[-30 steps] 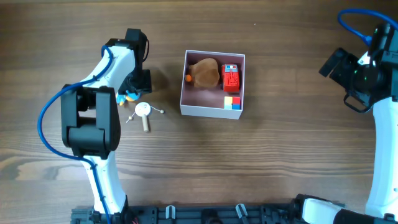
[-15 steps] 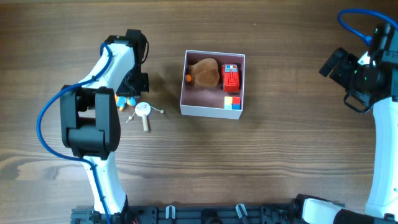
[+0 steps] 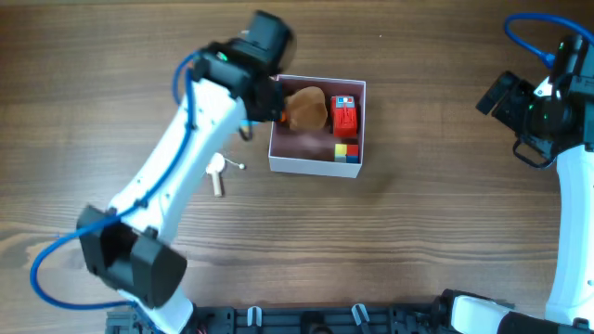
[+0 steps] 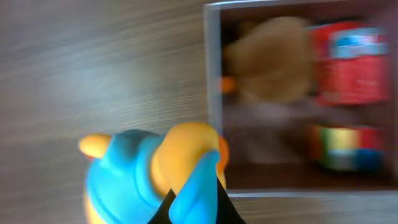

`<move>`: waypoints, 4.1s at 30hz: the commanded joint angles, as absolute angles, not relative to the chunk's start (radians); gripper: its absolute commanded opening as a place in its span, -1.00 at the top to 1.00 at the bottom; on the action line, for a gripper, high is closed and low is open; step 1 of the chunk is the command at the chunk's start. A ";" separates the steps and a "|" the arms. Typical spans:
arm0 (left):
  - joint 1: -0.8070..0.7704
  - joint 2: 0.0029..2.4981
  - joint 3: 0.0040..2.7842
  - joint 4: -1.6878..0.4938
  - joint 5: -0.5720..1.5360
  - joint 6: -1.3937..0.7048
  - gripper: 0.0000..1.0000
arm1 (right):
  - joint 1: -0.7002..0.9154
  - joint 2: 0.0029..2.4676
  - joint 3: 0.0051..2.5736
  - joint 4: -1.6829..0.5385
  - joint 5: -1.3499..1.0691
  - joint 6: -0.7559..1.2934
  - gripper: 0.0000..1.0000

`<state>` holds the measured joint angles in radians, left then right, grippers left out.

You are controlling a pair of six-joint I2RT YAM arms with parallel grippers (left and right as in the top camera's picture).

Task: Pack container
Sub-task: 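Lower the duck toy into the box and release it, then grasp the pig-face wooden rattle by its handle with the left gripper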

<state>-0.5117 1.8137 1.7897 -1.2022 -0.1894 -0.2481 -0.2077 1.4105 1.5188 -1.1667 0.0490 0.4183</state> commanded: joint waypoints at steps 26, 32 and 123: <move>-0.683 2.159 1.794 -1.088 -0.203 -0.510 0.81 | -0.211 1.418 1.512 -1.164 0.055 0.419 -1.00; -0.683 2.159 1.794 -1.092 -0.202 -0.510 0.04 | -0.211 1.418 1.512 -1.164 0.055 0.419 -1.00; -0.202 1.738 1.176 -0.942 0.017 -0.265 0.92 | -0.211 1.418 1.512 -1.164 0.055 0.419 -0.99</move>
<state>-0.2066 1.7523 1.0073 -0.8341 -0.0223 -0.2737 -0.2077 1.4105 1.5188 -1.1671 0.0490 0.4183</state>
